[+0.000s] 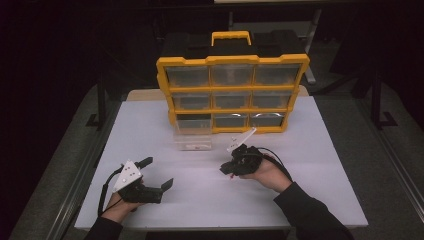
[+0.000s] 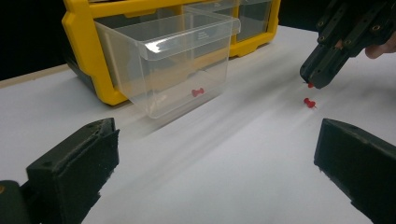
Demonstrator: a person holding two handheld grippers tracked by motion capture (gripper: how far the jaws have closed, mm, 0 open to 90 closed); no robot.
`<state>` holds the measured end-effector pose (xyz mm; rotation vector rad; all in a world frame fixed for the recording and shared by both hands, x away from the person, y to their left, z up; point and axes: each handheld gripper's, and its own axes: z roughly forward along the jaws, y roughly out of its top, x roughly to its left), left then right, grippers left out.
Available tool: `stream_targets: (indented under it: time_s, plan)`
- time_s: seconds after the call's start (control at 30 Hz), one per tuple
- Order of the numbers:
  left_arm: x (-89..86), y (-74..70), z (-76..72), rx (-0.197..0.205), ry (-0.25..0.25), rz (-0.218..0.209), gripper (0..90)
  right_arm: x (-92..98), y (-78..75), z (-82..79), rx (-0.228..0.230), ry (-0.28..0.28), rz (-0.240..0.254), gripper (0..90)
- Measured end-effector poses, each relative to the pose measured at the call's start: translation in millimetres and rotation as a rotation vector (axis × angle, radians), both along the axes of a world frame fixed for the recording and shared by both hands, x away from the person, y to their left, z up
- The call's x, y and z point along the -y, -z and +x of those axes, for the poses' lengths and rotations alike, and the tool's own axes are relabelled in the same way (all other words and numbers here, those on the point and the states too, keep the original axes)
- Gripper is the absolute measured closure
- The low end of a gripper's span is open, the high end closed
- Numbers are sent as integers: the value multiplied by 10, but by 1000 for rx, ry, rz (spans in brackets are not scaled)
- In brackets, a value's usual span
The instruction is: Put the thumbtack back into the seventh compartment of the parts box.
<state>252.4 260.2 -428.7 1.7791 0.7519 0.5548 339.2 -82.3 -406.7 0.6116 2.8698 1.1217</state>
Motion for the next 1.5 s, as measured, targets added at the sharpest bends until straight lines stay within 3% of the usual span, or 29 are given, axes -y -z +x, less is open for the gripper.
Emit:
stream_targets:
  time_s: [0.93,1.5]
  plan:
    - [-7,2,10,-5,-6,-17,0,-63,-236,128,20,10,17,818]
    - [-8,15,20,-8,1,3,0,-86,-449,253,42,23,46,818]
